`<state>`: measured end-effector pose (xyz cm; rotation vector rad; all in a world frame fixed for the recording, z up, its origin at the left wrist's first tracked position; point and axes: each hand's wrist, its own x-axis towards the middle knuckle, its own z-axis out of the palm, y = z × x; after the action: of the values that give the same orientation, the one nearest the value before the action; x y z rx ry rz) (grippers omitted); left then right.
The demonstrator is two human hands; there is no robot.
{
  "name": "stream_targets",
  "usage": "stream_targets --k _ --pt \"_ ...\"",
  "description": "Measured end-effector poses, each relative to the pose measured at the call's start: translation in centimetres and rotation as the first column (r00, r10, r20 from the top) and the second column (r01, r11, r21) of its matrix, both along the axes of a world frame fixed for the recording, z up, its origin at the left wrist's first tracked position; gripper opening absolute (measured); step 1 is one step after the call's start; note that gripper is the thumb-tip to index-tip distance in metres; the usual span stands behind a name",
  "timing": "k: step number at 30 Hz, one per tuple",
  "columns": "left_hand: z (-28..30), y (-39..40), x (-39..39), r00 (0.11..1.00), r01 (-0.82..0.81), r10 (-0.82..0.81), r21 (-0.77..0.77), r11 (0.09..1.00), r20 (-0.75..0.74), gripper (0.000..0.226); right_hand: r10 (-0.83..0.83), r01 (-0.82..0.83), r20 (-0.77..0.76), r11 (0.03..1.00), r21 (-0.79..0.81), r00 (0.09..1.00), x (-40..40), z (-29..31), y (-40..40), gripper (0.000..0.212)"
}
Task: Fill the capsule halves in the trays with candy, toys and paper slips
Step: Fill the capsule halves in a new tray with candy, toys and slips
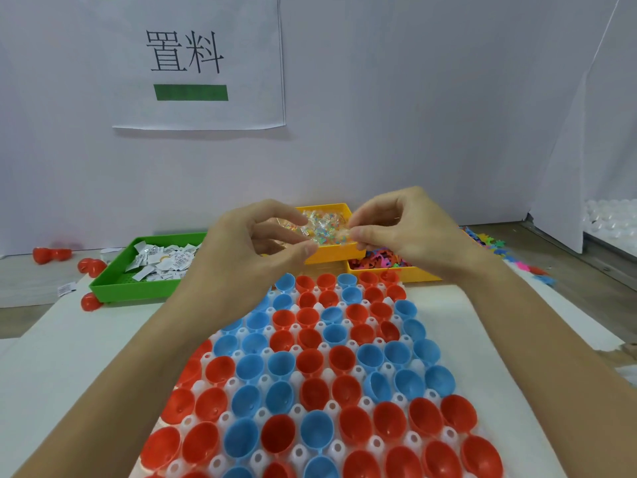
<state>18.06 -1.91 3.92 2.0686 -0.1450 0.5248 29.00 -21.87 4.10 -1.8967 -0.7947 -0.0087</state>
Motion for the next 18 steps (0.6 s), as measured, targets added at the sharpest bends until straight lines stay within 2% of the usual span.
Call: stream_targets --k 3,6,12,18 --pt "0.2 0.7 0.0 0.999 -0.029 0.030 -0.007 1.000 0.027 0.023 -0.150 0.177 0.122 0.952 -0.251 0.981 2.2 -0.5 -2.6 0.008" --pt "0.6 1.3 -0.1 0.998 -0.052 0.052 0.003 0.999 0.044 0.021 -0.198 0.238 0.137 0.877 -0.418 0.971 3.5 -1.3 -4.3 0.012" --pt "0.5 1.8 -0.1 0.995 -0.079 0.076 0.050 0.996 0.067 0.016 -0.210 0.295 0.224 0.827 -0.478 0.952 4.4 -3.3 -3.3 0.013" --pt "0.3 1.8 0.1 0.997 -0.063 0.059 0.061 0.996 0.059 0.015 -0.216 0.293 0.204 0.808 -0.512 0.955 4.6 -4.8 -2.4 0.015"
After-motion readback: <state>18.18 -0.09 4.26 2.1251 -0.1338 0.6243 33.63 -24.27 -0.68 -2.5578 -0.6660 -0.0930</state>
